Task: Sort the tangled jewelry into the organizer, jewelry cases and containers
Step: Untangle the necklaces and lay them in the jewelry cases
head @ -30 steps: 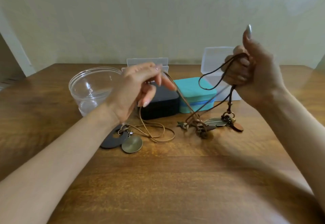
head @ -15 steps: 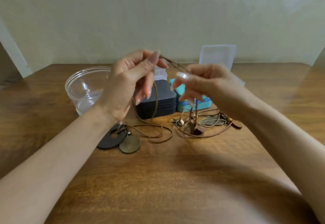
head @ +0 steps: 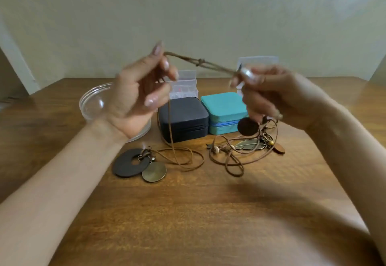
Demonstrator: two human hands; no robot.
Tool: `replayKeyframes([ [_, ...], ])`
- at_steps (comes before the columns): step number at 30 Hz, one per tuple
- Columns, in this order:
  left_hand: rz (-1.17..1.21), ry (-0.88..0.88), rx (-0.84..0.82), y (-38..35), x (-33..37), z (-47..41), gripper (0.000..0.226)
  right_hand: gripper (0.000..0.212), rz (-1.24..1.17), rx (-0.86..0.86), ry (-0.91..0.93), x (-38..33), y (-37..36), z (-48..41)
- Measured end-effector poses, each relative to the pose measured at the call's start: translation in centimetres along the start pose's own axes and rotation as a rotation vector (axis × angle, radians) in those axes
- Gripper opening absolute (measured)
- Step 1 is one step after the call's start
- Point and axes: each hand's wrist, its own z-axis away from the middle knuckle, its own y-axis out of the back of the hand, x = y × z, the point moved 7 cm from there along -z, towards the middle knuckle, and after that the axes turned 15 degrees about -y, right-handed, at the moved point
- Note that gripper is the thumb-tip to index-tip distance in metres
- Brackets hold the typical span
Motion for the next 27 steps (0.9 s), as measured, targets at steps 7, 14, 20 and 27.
replayKeyframes([
  [7, 0.058, -0.079, -0.129, -0.6, 3.3, -0.7, 0.037, 0.019, 0.325, -0.289, -0.323, 4.7, -5.1, -0.9],
  [14, -0.547, -0.059, -0.256, -4.3, 7.5, -3.8, 0.019, 0.015, 0.36, -0.017, -0.192, 4.1, -4.3, -2.0],
  [20, -0.628, -0.034, -0.324, -7.0, 8.8, -4.2, 0.019, 0.016, 0.4, 0.124, -0.166, 3.2, -5.0, -2.6],
  [27, -1.133, -0.141, -0.395, -7.3, 9.7, -4.9, 0.02, 0.068, 0.105, 0.027, 0.077, -6.3, -4.4, -1.6],
])
